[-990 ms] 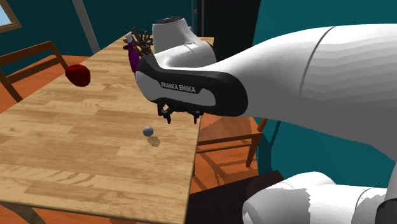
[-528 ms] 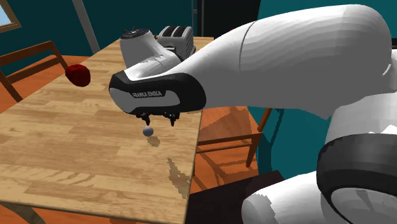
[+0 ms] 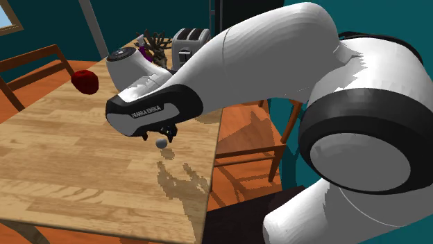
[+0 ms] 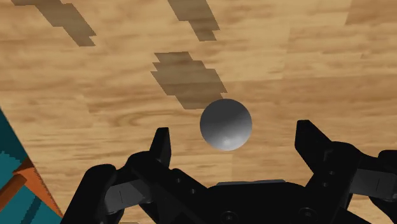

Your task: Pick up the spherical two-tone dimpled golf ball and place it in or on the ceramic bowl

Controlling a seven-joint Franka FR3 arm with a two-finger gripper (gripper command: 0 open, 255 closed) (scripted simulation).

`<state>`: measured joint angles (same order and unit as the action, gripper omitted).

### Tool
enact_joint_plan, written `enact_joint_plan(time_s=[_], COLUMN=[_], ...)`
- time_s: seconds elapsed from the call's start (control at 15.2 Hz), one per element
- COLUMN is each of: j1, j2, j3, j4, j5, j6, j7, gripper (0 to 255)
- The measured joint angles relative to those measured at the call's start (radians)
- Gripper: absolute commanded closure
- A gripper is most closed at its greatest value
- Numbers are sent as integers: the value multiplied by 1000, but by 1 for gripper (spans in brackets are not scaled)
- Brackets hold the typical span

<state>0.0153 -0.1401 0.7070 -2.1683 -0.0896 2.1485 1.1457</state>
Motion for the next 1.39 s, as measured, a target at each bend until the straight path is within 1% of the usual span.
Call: enact_joint_plan(time_s=[0.33,0.73,0.79,1.39], j1=[-7,-8,-8,-8], j2=[42,50,50,50], j3=[9,10,10,10], j4=[-28,-32,-32,-32], j5=[-38,-45,-45,-45], j6=[59,69,69,69], j7=[30,37,37,37], gripper=[0,0,255,255])
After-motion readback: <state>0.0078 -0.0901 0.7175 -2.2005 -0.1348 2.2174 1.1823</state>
